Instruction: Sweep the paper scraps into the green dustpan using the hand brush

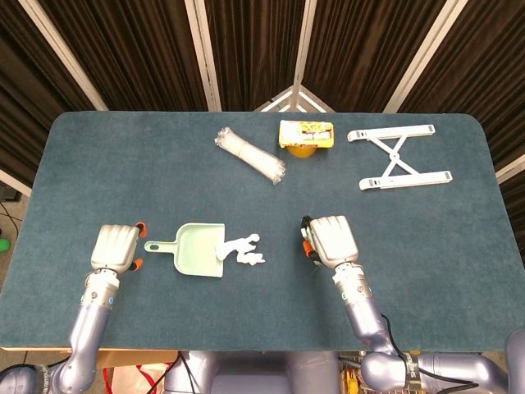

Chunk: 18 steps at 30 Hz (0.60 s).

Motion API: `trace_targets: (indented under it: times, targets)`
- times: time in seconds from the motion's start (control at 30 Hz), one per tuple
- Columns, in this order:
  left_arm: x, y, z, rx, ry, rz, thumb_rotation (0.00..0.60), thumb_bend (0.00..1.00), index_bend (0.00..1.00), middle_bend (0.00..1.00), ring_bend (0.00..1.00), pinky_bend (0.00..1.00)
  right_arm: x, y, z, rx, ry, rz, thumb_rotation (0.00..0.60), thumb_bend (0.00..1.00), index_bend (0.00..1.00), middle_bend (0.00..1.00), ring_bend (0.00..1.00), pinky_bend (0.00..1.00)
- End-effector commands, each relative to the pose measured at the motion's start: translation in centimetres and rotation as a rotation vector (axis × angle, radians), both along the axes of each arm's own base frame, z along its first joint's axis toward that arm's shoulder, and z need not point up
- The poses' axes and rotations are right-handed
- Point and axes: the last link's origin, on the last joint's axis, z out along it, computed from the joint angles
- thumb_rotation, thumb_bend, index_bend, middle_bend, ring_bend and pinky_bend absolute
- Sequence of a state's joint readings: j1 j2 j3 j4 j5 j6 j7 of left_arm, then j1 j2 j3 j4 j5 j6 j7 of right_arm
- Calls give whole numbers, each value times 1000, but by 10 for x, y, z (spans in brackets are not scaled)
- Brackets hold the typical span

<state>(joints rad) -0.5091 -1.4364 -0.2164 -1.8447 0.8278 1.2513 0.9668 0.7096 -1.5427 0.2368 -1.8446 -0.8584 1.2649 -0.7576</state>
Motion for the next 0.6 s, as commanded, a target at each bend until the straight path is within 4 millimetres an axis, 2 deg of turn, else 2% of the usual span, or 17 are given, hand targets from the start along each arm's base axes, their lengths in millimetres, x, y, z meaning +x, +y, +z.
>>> trace_targets:
  times: [0.03,0.33,0.6]
  targets:
    - [2,4,-5,-2,-3,7,600,266,403,1000,1000,970,-1,0,0,-1,0,-2,600,532,661,978,1000,840]
    - [4,13,-20,-24,7,29,600,354,416,1000,1000,970,-2,0,-2,2,4,-2,600,532,661,978,1000,839]
    - [3,18,-35,-39,23,68,600,362,417,1000,1000,970,-5,-1,-1,0,10,-4,600,532,661,978,1000,839]
